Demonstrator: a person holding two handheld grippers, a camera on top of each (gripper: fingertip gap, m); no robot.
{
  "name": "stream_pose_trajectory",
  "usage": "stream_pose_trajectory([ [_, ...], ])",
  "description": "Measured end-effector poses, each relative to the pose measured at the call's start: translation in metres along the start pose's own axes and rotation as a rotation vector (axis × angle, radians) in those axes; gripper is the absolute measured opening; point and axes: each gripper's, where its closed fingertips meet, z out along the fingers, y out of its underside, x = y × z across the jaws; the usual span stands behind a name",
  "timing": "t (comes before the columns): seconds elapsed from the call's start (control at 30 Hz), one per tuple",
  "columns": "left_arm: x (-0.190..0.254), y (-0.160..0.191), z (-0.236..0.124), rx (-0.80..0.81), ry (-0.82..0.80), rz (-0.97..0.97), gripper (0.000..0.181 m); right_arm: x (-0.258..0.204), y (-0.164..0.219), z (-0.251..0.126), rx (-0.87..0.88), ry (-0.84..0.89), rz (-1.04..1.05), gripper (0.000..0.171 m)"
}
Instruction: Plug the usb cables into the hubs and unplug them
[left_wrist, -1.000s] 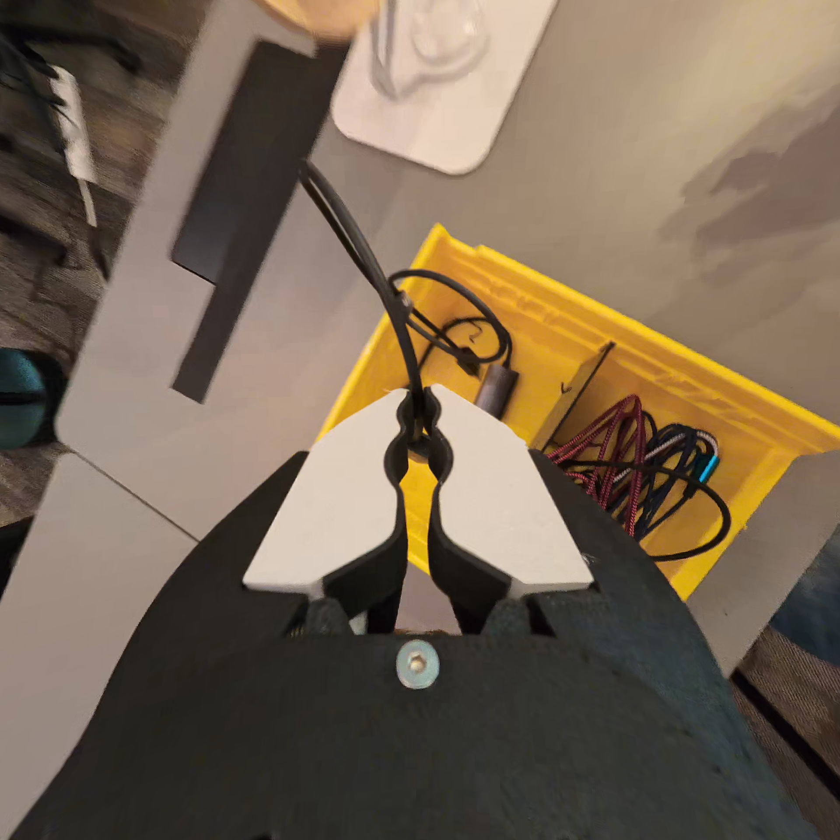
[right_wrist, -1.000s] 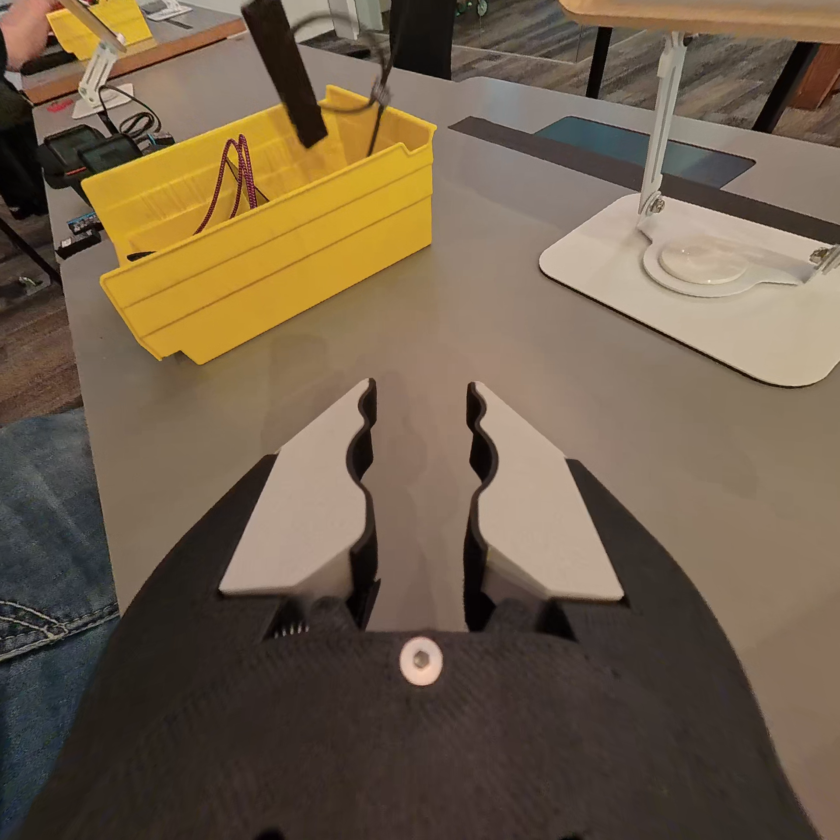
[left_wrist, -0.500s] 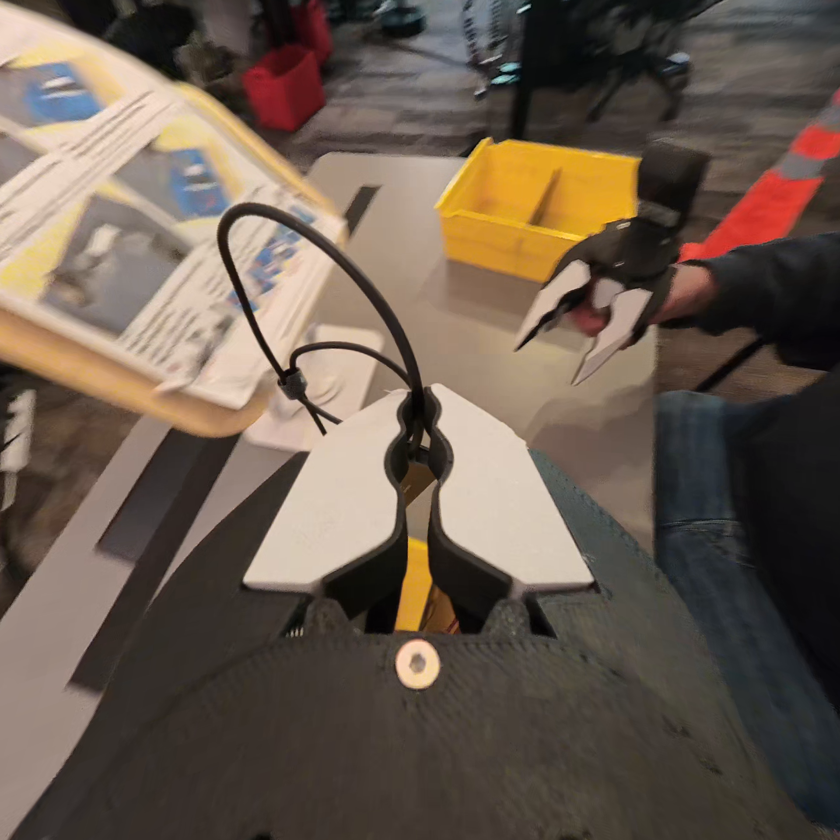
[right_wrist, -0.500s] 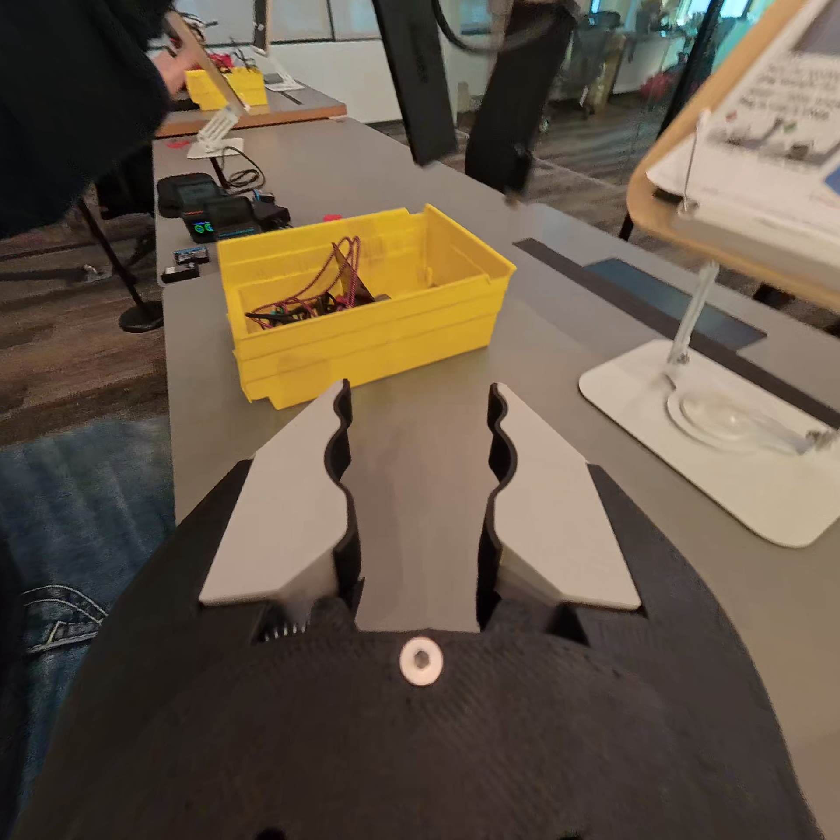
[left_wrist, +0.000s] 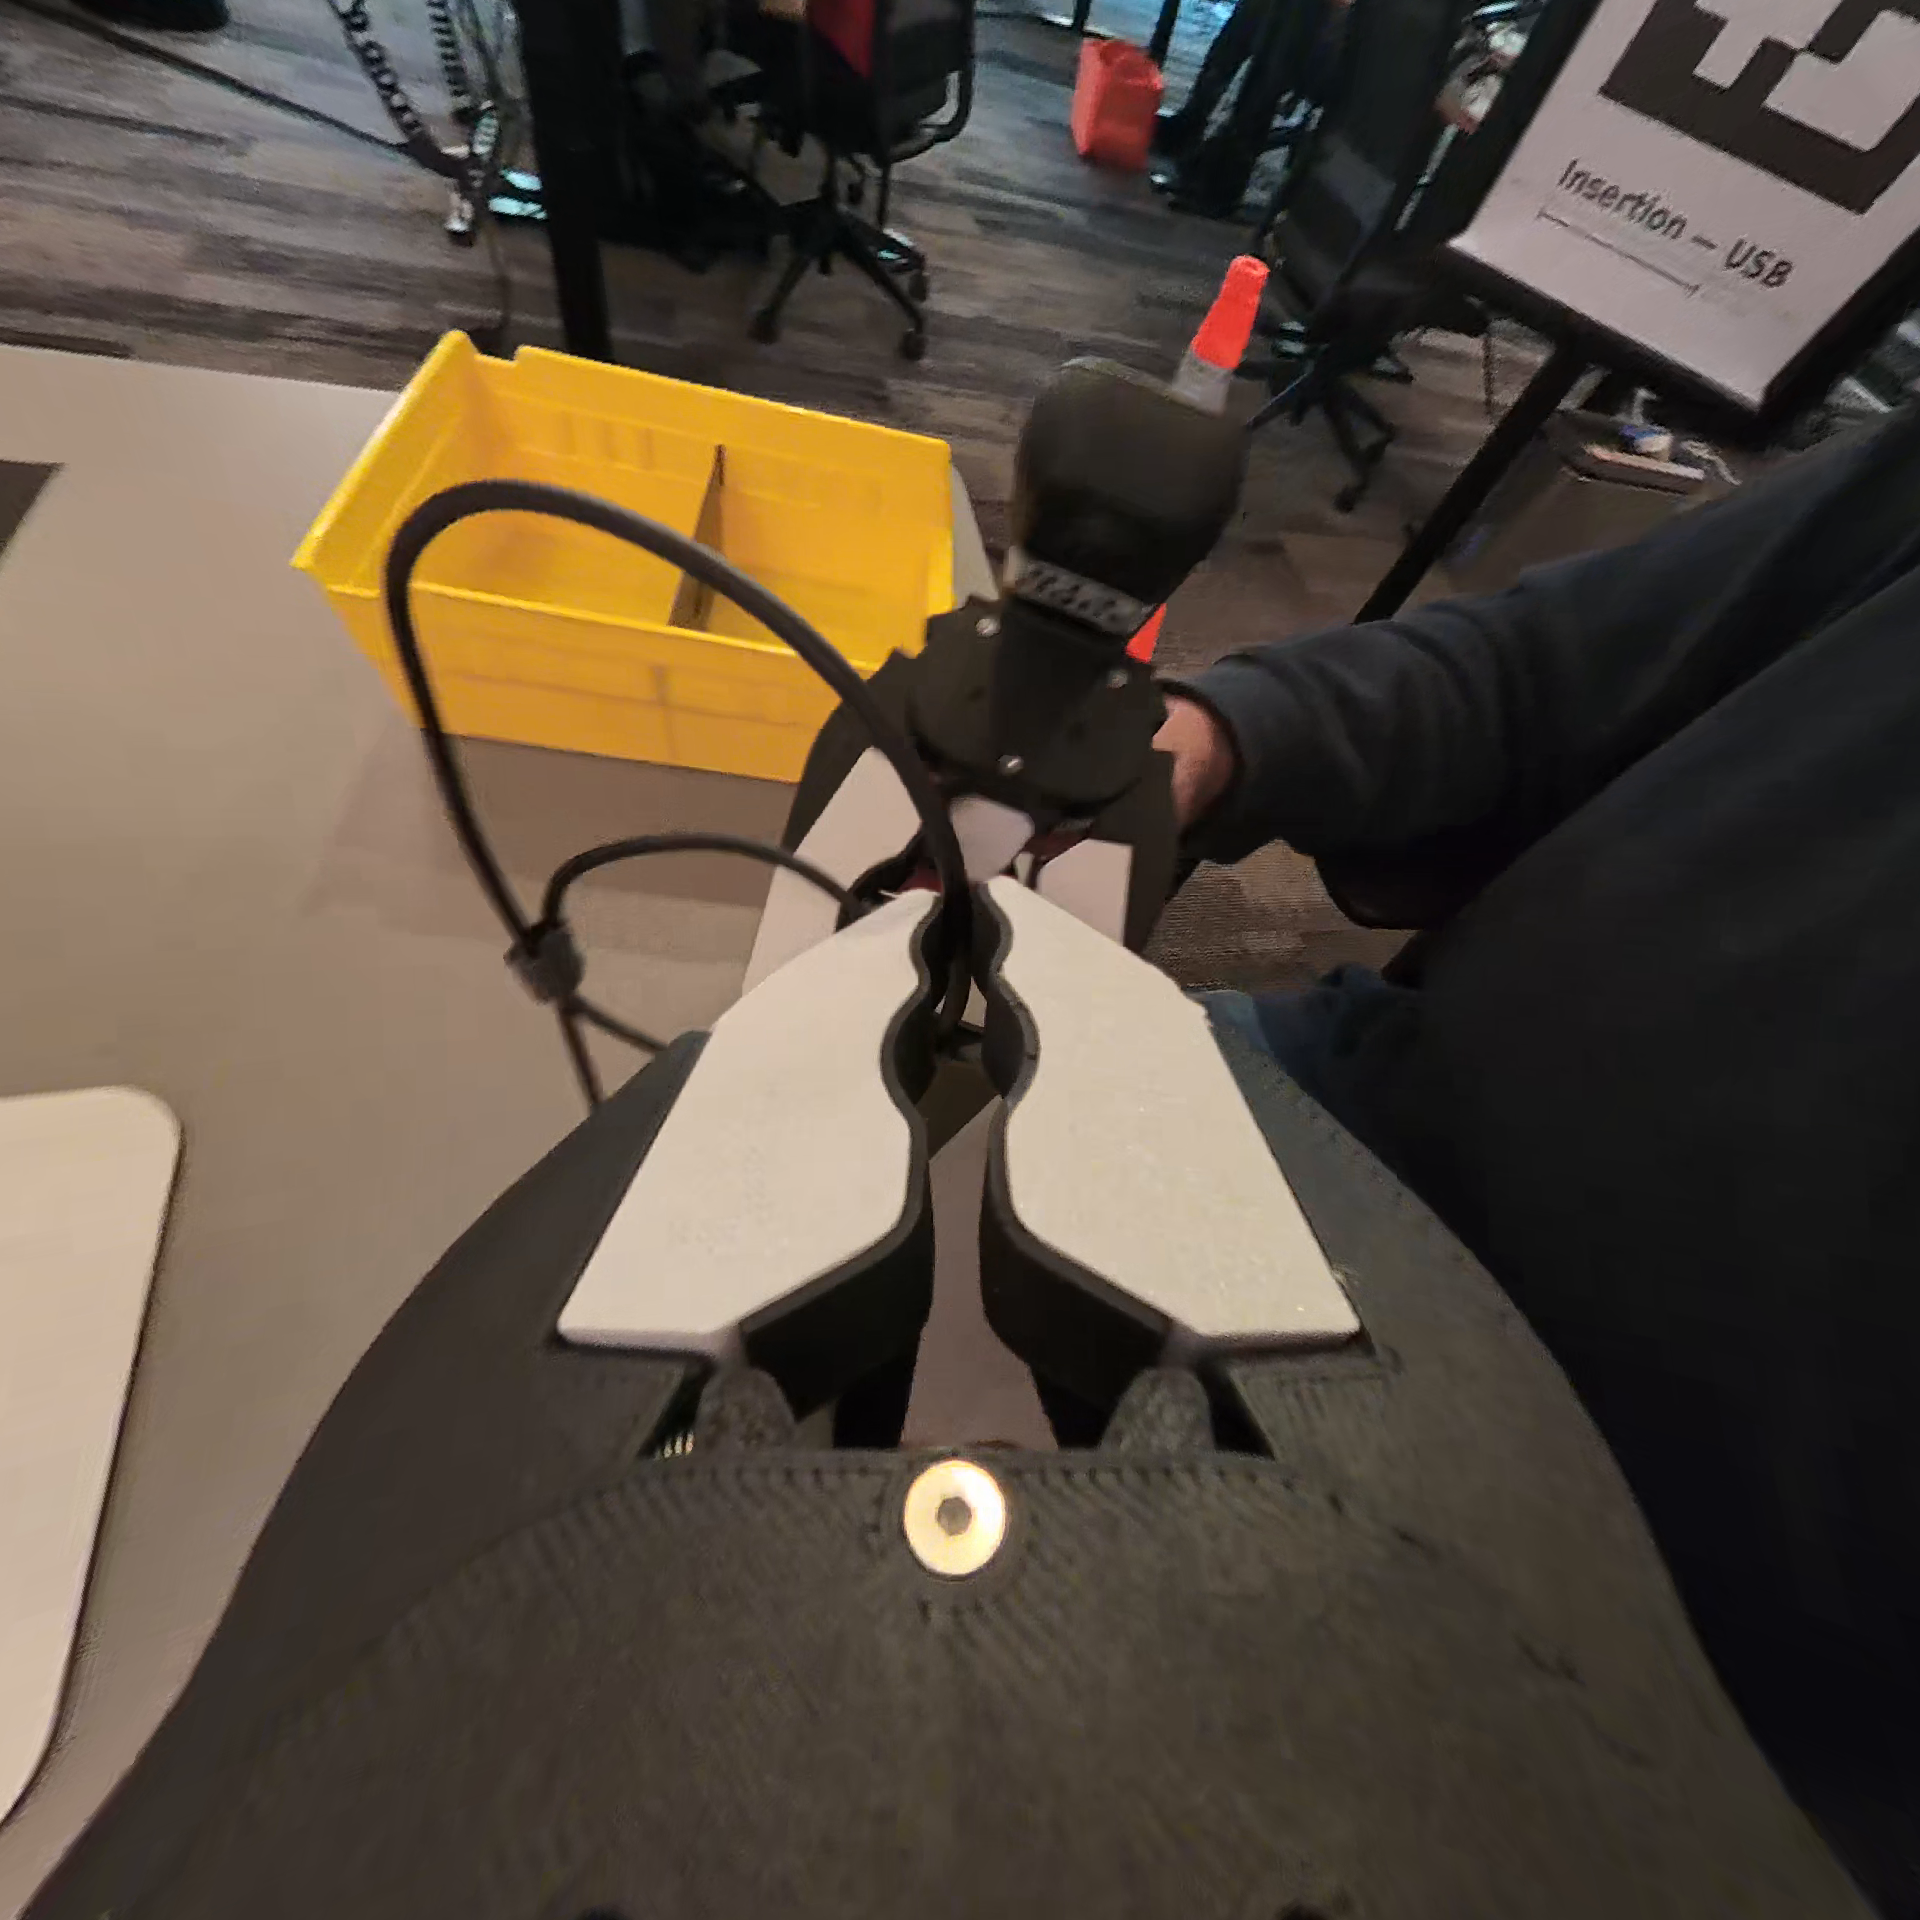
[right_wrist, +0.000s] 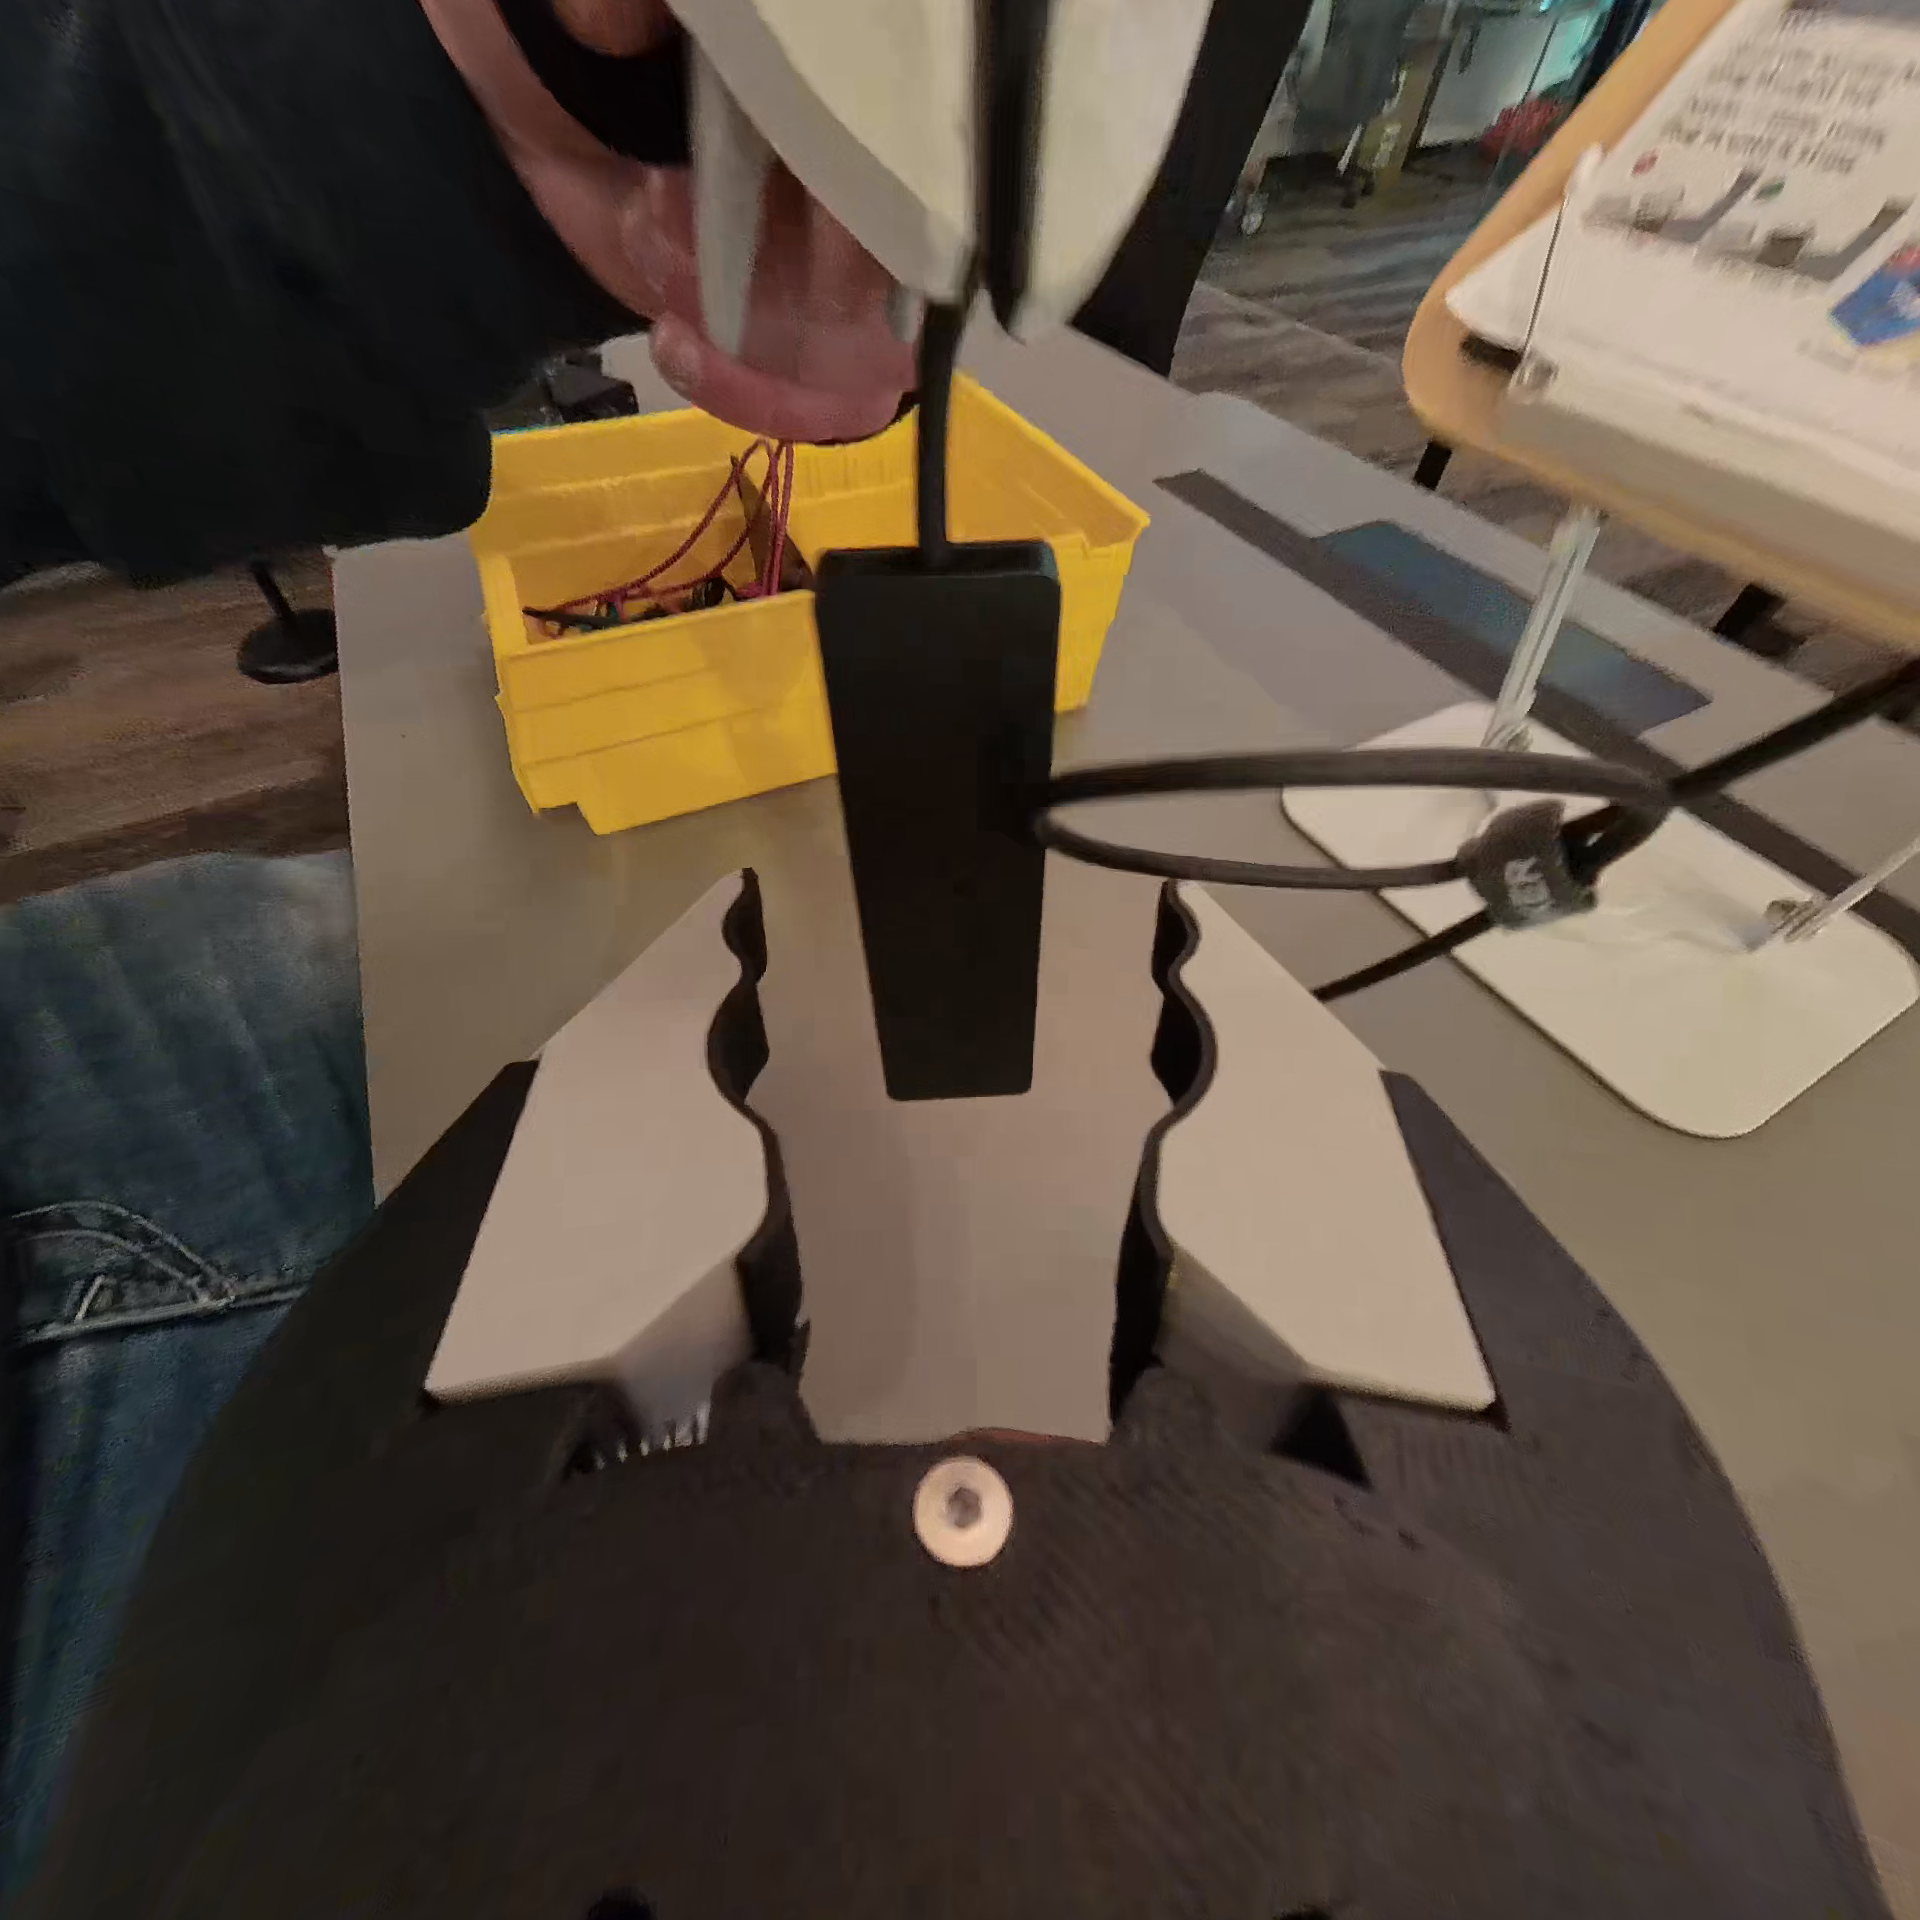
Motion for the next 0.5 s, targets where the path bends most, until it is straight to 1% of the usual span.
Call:
stream_pose_trajectory([
  [0.07,0.000,0.000,0.009,-0.002,0.026,0.002,0.003,0.002,0.008,0.000,0.006,-0.051,0.054,0.055],
  [0.13,-0.001,0.001,0.011,0.014,0.067,-0.025,0.003,-0.009,0.004,-0.005,0.064,-0.175,0.117,0.034],
  [0.27,-0.003,0.008,0.011,0.040,0.124,-0.065,0.003,-0.019,0.010,-0.007,0.055,-0.282,0.143,0.032],
  [0.37,-0.016,0.016,0.009,0.021,0.055,-0.066,0.006,-0.016,0.017,-0.006,0.021,-0.278,0.186,0.032],
  [0.4,-0.024,0.019,0.008,0.014,0.005,-0.065,0.013,-0.013,0.022,-0.006,-0.010,-0.257,0.199,0.032],
  [0.47,-0.036,0.024,0.000,0.005,-0.094,-0.069,0.043,-0.005,0.028,-0.006,-0.053,-0.212,0.226,0.032],
  [0.5,-0.043,0.027,-0.006,-0.005,-0.156,-0.074,0.054,-0.001,0.034,-0.006,-0.085,-0.190,0.250,0.032],
])
